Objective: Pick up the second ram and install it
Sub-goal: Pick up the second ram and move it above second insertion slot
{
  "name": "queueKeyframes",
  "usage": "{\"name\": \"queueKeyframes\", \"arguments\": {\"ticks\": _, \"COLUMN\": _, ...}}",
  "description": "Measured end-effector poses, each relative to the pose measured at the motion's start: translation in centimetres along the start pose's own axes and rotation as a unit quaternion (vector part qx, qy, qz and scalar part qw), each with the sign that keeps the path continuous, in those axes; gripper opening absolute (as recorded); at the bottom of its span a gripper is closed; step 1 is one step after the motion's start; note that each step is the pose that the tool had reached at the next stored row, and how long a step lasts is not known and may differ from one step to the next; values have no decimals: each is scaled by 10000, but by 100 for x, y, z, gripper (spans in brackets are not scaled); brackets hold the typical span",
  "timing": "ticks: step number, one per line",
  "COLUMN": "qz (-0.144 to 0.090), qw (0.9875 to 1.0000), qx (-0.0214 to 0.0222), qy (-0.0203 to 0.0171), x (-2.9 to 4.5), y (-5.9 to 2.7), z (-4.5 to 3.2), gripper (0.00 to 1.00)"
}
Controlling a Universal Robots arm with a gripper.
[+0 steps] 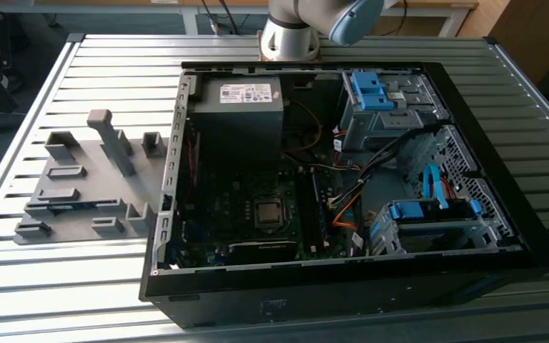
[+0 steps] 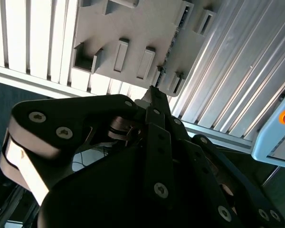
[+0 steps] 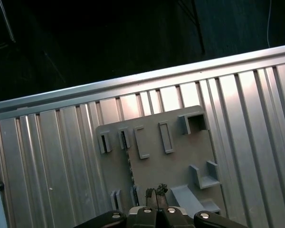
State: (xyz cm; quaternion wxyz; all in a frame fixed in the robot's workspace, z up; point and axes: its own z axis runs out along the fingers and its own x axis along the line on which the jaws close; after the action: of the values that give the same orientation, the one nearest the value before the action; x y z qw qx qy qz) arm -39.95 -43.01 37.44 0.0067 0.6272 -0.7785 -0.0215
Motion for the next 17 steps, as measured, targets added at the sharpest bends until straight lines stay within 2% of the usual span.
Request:
{"name": "queueKeyframes", "arguments": {"ticks": 3, "qz": -43, "qw": 10000, "qx": 0, "qy": 1, "x": 0, "y": -1, "z": 4, "gripper": 11}}
{"name": "queueKeyframes", "arguments": {"ticks": 7, "qz": -221, "qw": 9998, "qx": -2, "qy": 9, "x": 1, "y": -1, "z": 13, "gripper": 11}}
{"name": "queueKeyframes", "arguments": {"ticks": 12, "qz": -593, "qw": 9982, "qx": -6, "qy": 24, "x": 1, "y": -2, "z": 29, "gripper": 11}}
{"name": "queueKeyframes", "arguments": {"ticks": 15, "qz": -681, "qw": 9977, "qx": -3, "qy": 29, "x": 1, "y": -2, "z": 40, "gripper": 11}}
{"name": "queueKeyframes", "arguments": {"ticks": 17, "qz": -699, "qw": 9975, "qx": 14, "qy": 30, "x": 5, "y": 0, "z": 45, "gripper": 11}}
